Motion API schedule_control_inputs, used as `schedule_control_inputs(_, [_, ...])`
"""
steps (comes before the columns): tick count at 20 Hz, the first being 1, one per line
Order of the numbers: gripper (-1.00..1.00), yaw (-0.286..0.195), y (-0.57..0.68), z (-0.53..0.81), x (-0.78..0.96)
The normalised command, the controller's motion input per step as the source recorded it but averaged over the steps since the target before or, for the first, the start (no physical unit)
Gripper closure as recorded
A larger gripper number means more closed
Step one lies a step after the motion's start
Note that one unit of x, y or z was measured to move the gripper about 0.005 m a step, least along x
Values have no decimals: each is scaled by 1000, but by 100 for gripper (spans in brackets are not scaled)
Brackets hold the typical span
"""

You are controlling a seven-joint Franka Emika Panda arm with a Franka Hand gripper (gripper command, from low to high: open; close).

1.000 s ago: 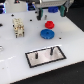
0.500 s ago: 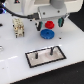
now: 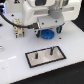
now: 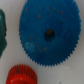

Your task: Insert the blue gear onto the right peg, followed by the red gear

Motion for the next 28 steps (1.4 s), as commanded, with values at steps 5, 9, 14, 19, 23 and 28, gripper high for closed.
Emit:
schedule_control_inputs(5, [100,0,-21,-231,-367])
schedule_control_inputs(9, [100,0,-3,-143,-376])
schedule_control_inputs(14, [100,0,-10,-148,-384])
schedule_control_inputs(19, [100,0,-3,-117,-338])
schedule_control_inputs(23, [100,0,-3,21,-137])
schedule_control_inputs(28, [100,0,25,420,146])
